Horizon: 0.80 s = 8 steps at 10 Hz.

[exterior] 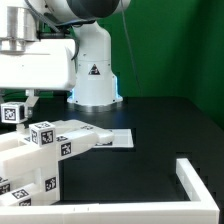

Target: Assemble chair

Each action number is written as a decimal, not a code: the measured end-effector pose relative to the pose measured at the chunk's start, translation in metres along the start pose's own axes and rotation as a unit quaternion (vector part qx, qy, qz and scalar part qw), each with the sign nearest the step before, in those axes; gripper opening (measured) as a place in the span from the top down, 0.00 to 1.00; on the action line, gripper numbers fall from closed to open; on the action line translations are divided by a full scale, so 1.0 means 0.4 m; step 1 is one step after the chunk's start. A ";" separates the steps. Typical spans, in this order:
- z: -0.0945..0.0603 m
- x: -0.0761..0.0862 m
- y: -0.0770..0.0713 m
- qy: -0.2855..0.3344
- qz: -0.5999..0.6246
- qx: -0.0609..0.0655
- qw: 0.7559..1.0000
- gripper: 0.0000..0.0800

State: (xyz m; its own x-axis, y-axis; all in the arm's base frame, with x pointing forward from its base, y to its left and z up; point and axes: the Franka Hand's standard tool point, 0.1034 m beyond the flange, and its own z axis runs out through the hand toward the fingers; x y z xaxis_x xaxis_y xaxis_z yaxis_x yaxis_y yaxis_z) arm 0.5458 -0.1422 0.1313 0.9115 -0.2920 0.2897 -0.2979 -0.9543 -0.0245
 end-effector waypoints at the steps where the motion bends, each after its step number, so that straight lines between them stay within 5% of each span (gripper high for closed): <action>1: 0.001 0.002 -0.005 0.000 0.001 0.001 1.000 0.66; 8: 0.012 -0.017 0.011 -0.007 0.010 -0.007 1.000 0.66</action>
Offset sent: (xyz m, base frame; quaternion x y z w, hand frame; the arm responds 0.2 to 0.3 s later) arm -0.0066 -0.0011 -0.0052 0.0159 -0.0066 0.0004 0.9999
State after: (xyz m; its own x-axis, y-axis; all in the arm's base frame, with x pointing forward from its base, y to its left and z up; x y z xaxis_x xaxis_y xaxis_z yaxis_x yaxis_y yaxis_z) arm 0.5398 -0.1448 0.1246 0.9090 -0.3118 0.2767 -0.3198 -0.9473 -0.0171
